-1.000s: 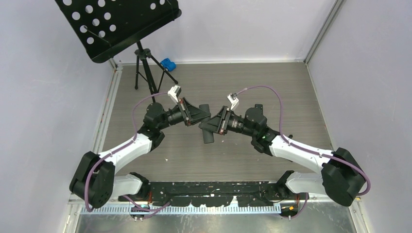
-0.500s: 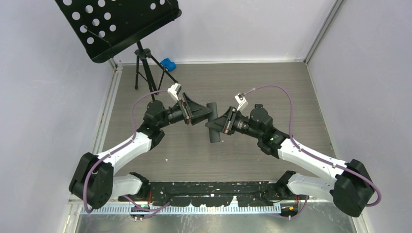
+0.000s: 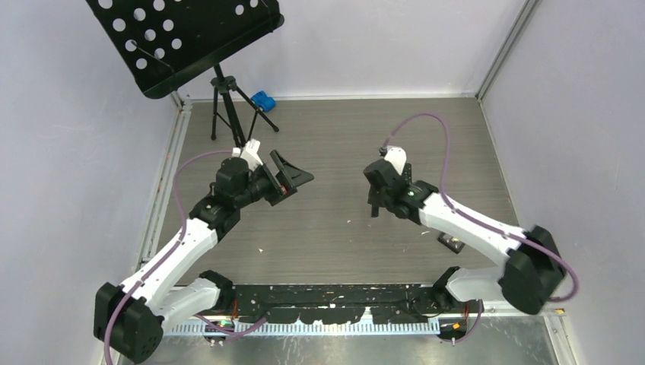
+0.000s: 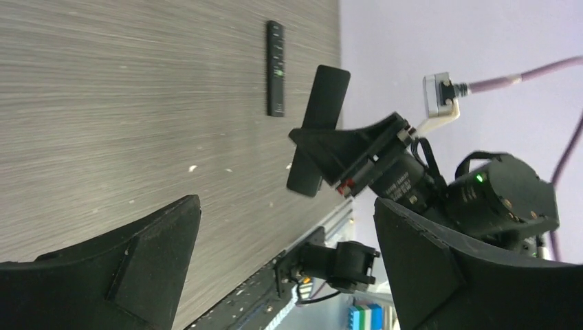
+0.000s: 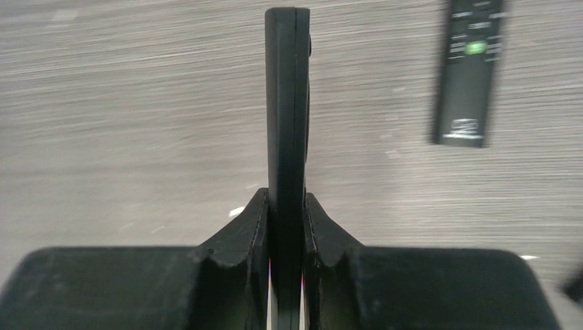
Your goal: Load the batteries into the remote control
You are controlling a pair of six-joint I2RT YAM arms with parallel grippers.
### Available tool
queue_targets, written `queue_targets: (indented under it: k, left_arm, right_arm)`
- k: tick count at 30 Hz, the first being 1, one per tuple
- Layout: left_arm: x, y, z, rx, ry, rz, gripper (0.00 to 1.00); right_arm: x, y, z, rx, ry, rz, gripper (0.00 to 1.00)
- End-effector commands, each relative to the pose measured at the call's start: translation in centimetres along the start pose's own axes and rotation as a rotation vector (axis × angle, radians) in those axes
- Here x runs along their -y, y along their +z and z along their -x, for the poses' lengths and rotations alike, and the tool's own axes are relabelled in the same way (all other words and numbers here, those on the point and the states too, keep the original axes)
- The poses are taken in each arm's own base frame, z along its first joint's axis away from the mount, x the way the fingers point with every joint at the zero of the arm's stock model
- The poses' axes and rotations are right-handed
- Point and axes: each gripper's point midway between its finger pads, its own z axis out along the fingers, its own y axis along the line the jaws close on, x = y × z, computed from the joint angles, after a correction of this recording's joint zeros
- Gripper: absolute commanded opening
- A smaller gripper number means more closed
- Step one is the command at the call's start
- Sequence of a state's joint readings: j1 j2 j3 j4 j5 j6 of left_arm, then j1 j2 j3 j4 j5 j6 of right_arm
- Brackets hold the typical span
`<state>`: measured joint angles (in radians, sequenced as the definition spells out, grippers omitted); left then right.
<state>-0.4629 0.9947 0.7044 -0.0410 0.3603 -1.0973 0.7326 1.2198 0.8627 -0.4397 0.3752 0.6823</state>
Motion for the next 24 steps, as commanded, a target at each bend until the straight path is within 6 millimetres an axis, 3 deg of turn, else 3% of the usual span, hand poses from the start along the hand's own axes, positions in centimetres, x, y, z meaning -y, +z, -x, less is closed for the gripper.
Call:
queue_targets:
  k: [1, 10, 15, 17, 19, 24]
  left_arm:
    - [-0.4, -2.1, 1.4, 0.066, 0.089, 0.109, 1.00]
    - [-0.9, -4.8, 2.1, 0.083, 0.195, 0.223, 1.00]
    - [-1.6, -6.2, 2.1, 0.081, 0.233, 0.287, 1.00]
    - [-1.7, -6.6, 2.1, 0.085, 0.243, 0.296, 1.00]
    - [-1.7, -6.9, 2.1, 0.086, 0.253, 0.299, 1.00]
    - [-2.0, -7.7, 2.6, 0.088, 0.308, 0.348, 1.00]
  right_arm:
    - [6.2, 1.7, 2.5, 0.062, -0.199, -0.407, 0.00]
    - [8.0, 8.2, 3.4, -0.020, -0.446, -0.638, 0.00]
    - [8.0, 11.4, 2.1, -0.099, -0.533, -0.664, 0.03]
    - [8.2, 12.2, 1.5, -0.126, -0.559, -0.684, 0.10]
    - [8.3, 12.7, 1.1, -0.149, -0.573, -0.695, 0.23]
    - [7.7, 12.5, 0.8, -0.175, -0.558, -0.649, 0.49]
